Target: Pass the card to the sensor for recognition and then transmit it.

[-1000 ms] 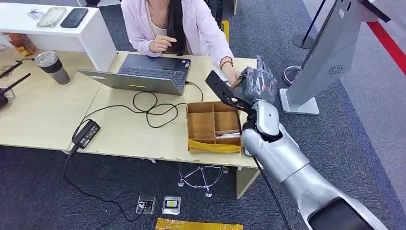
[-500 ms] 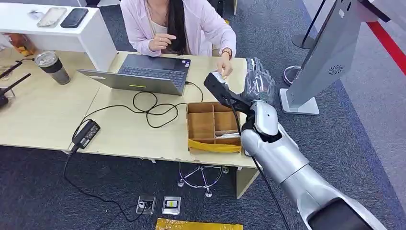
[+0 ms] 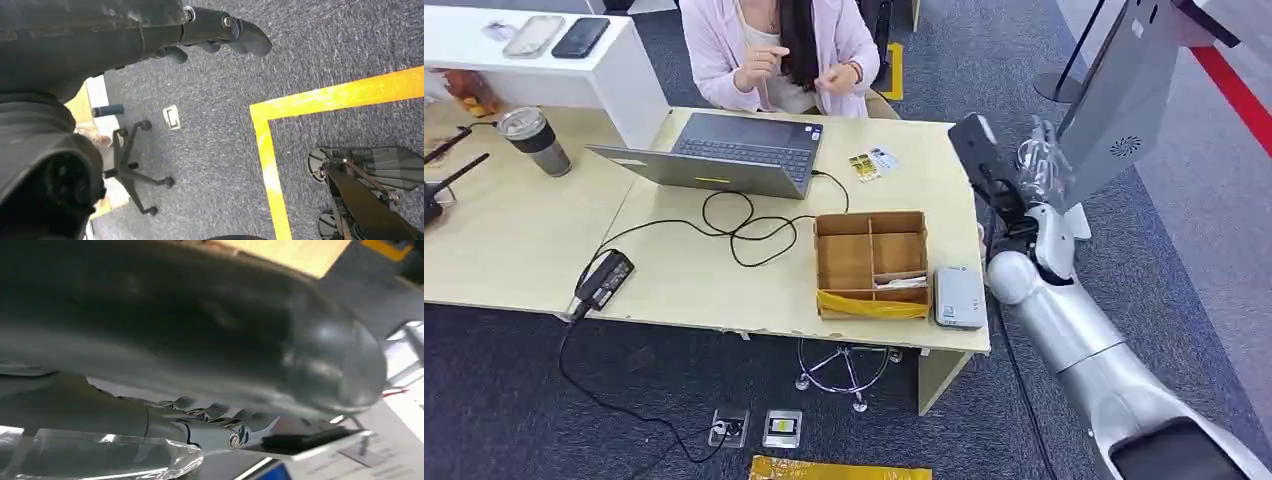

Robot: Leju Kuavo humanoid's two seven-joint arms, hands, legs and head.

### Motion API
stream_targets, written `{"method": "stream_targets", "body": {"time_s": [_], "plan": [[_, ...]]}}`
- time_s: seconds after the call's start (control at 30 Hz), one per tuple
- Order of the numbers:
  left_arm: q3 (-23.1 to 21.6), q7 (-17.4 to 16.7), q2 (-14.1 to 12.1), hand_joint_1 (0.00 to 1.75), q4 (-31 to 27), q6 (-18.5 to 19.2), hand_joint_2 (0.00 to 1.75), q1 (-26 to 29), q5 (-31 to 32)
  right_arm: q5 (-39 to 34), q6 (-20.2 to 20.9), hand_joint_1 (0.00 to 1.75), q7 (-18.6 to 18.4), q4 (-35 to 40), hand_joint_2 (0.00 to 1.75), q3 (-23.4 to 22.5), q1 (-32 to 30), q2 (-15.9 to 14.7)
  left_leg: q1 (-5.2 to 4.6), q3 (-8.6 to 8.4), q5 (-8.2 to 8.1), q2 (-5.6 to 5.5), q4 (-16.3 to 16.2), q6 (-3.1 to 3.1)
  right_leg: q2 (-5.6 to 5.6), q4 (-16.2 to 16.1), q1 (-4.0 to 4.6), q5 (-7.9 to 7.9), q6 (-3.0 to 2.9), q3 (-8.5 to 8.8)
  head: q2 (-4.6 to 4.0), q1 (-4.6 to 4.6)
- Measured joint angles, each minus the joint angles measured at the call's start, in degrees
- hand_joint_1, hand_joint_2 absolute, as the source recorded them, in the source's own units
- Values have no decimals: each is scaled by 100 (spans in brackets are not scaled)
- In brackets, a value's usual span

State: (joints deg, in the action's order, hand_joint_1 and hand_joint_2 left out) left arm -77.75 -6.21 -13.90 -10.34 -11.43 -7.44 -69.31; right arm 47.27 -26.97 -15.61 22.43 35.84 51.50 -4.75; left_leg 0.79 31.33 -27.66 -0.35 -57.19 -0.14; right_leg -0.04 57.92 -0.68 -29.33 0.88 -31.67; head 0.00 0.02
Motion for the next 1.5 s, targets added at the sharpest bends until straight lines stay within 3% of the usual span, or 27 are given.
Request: {"method": "stream_targets", "body": {"time_s": [0.1,0.17,0.23,0.37,0.57,0.8,1.03,1.17,1.33,1.5], "plan": [[0,0,-15,0,0,0,0,29,-50,-150,6,0,-187,96,0,-318,-202,-429,-1,10,0,-8,0,0,-4,0,-2,0,0,-2,0,-4],[0,-6,-24,0,0,2,0,28,-89,-301,28,0,-677,188,0,-566,-343,-691,-2,7,-1,-2,-1,1,-1,-1,-3,0,0,-7,0,-6],[0,-37,-28,0,0,-7,0,26,-170,-617,7,0,-575,258,0,-776,-626,-990,-1,-1,-5,2,-1,1,2,-5,-1,-1,0,0,0,-2],[7,-55,-24,0,0,-44,0,51,-339,-1931,-309,0,-579,288,0,-1373,-1696,-1543,2,16,-9,-51,1,7,-55,-9,1,-13,2,14,0,-9],[22,-109,-15,0,0,-155,0,58,-455,-3476,-505,0,-581,-52,0,-2384,-2780,-1778,5,18,-12,-44,2,3,-42,-9,5,-17,-1,2,0,-13],[26,-138,7,0,0,-348,0,58,-474,-4472,-354,0,-581,-383,0,-3198,-3824,-1658,9,19,-12,-42,6,2,-44,-8,10,-20,-6,1,0,-13],[57,-148,57,0,0,-489,0,57,-509,-5005,-254,0,-579,-682,0,-3802,-4469,-1102,10,16,-12,-38,7,1,-38,-7,12,-22,-8,1,0,-13],[59,-221,92,0,0,-544,0,55,-509,-5095,-271,0,-579,-813,0,-3964,-4626,-771,8,15,-11,-37,7,0,-30,-2,10,-22,-8,-1,0,-18],[61,-391,166,0,0,-713,0,52,-566,-4729,-597,0,-579,-920,0,-4006,-4683,-385,9,12,-11,-29,7,0,-25,-2,10,-22,-8,0,0,-15],[61,-402,203,0,0,-754,0,51,-542,-4616,-509,0,-579,-966,0,-3999,-4701,-268,8,11,-11,-26,7,0,-22,-1,9,-21,-8,0,0,-13]]}}
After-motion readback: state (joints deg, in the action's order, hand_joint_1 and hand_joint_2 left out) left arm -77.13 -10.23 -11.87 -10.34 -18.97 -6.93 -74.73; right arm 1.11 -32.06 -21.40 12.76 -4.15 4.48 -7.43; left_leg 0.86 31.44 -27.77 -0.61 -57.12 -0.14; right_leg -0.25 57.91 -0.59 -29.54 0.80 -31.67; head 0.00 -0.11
